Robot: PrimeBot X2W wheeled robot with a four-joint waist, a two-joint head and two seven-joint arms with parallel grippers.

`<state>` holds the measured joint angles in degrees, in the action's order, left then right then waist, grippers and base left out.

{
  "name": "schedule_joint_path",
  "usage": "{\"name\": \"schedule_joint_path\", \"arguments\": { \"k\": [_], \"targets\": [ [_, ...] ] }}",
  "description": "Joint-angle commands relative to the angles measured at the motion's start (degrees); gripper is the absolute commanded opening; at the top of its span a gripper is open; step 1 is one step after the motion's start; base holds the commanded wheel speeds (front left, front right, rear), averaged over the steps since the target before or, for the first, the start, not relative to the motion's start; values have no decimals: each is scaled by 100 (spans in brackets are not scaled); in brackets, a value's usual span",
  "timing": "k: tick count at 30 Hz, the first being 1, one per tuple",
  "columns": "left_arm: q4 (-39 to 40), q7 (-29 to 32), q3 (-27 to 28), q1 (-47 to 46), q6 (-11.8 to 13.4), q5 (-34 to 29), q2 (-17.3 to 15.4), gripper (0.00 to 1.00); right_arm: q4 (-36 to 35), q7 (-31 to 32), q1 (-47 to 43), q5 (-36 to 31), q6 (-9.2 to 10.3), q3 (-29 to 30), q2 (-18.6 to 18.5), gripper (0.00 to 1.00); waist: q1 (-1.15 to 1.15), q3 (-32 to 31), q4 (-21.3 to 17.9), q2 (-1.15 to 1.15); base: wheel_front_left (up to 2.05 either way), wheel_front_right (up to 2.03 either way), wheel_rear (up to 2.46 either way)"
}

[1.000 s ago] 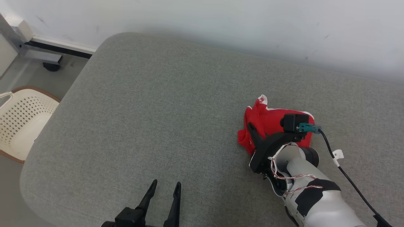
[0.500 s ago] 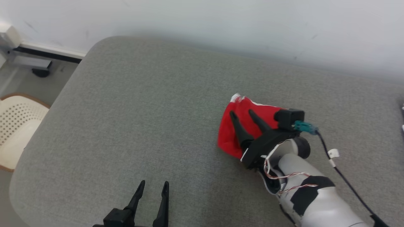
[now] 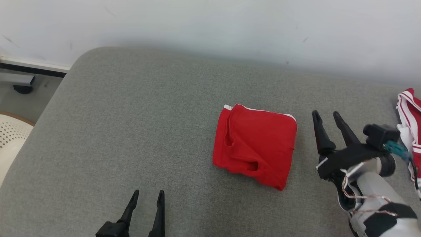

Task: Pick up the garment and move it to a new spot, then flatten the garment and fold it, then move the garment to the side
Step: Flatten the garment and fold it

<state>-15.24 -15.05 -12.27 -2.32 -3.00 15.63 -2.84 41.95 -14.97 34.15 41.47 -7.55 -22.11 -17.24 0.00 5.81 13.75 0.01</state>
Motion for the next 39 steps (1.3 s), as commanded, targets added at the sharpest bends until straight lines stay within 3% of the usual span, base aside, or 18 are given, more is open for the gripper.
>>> {"name": "schedule_joint_path", "arguments": {
  "k": [1,12,23,30,39],
  "targets": [
    [62,-13,65,124,11,-98,-9,100,-252,-26,-314,-229,12,285,5,100,0,-50,-37,-1,0,0,0],
    [219,-13,370,300,-9,-232,-8,100,-2036,-26,-2115,-1671,12,1732,469,100,0,-235,-348,-1,0,0,0],
    [408,-14,524,521,-22,-471,-8,100,-3622,-15,-3489,-2296,12,2533,1115,100,0,-419,-712,-1,0,0,0],
    [533,-14,648,659,-30,-658,-8,100,-4028,-15,-4073,-2639,12,2533,1324,100,0,-565,-905,-1,0,0,0],
    [630,-13,747,842,-3,-870,-9,100,-3747,-16,-4487,-3065,12,2307,1428,100,0,-653,-1018,-1,0,0,0]
  ]
}}
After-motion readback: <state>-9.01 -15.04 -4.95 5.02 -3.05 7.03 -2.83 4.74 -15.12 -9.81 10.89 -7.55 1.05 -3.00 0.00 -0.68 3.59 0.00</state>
